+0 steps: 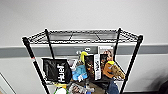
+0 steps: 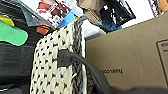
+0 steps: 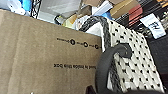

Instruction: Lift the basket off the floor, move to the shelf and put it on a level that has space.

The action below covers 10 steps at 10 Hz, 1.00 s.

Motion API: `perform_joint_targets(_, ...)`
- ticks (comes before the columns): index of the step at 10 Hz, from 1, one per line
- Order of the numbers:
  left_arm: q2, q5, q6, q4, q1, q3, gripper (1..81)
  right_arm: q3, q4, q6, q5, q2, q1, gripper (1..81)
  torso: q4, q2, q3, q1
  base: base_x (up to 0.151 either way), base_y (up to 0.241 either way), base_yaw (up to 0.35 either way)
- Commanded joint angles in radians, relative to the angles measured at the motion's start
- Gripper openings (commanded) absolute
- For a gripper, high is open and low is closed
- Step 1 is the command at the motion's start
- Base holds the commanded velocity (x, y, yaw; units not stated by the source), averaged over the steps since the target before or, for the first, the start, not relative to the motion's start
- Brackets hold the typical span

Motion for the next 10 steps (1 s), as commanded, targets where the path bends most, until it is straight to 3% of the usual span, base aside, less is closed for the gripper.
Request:
perform_joint_targets(1, -0.031, 0.038, 0.013, -0.003, -0.114, 0.052, 1.0, 0.044, -0.021, 0.006, -0.029, -0.027, 0.103, 1.0, 0.000, 0.000, 0.000, 0.000, 0.079, 0.000, 0.000)
perform_joint_targets(3, -0.031, 0.038, 0.013, -0.003, -0.114, 0.052, 1.0, 0.046, -0.021, 0.005, -0.029, -0.028, 0.103, 1.0, 0.000, 0.000, 0.000, 0.000, 0.068, 0.000, 0.000)
perform_joint_targets(8, -0.037, 0.042, 0.013, -0.004, -0.114, 0.058, 1.0, 0.056, -0.020, 0.005, -0.029, -0.032, 0.103, 1.0, 0.000, 0.000, 0.000, -0.001, 0.000, 0.000, 0.000)
perform_joint_targets(10, -0.070, 0.038, 0.017, -0.001, -0.114, 0.119, 1.0, 0.109, -0.033, 0.005, -0.029, -0.053, 0.106, 1.0, 0.000, 0.000, 0.000, -0.001, 0.000, 0.000, 0.000)
